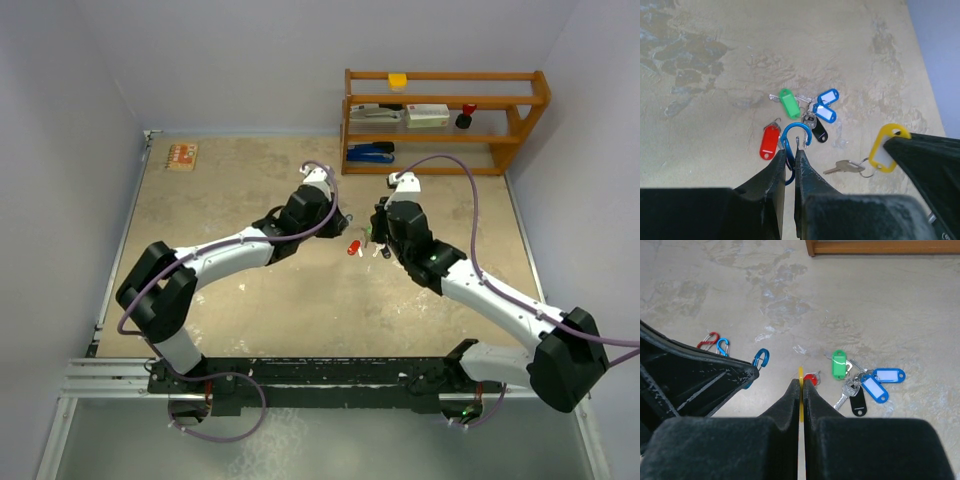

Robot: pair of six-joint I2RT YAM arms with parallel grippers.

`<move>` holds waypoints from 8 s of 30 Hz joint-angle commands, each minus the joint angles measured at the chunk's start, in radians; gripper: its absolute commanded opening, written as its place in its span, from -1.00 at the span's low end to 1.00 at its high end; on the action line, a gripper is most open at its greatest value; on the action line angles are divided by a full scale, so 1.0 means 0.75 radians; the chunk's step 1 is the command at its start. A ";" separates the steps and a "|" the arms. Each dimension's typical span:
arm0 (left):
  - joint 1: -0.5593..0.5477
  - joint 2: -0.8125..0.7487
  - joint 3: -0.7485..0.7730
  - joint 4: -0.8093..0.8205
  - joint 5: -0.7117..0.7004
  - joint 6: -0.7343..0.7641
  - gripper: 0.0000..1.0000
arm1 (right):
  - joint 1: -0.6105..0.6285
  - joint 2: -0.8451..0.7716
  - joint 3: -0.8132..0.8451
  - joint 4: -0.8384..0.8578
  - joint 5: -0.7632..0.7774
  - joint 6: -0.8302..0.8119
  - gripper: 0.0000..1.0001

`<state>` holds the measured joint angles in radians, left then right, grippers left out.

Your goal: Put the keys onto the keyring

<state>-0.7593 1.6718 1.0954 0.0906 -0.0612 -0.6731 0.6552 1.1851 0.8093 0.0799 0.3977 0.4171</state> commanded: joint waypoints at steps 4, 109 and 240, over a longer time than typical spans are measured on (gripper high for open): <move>-0.074 0.016 0.122 0.085 -0.100 -0.066 -1.00 | -0.002 0.027 0.047 0.013 0.087 0.080 -1.00; -0.229 0.095 0.278 -0.121 -0.090 -0.072 -1.00 | -0.005 -0.015 -0.016 0.004 0.212 0.110 -1.00; -0.020 -0.362 -0.303 0.087 -0.599 -0.219 0.59 | -0.203 0.788 0.702 0.208 -0.032 -0.280 -1.00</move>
<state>-0.7906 1.4387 0.8783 0.0906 -0.4828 -0.8284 0.5091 1.7313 1.2499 0.1761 0.4095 0.2398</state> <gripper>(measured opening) 0.795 0.012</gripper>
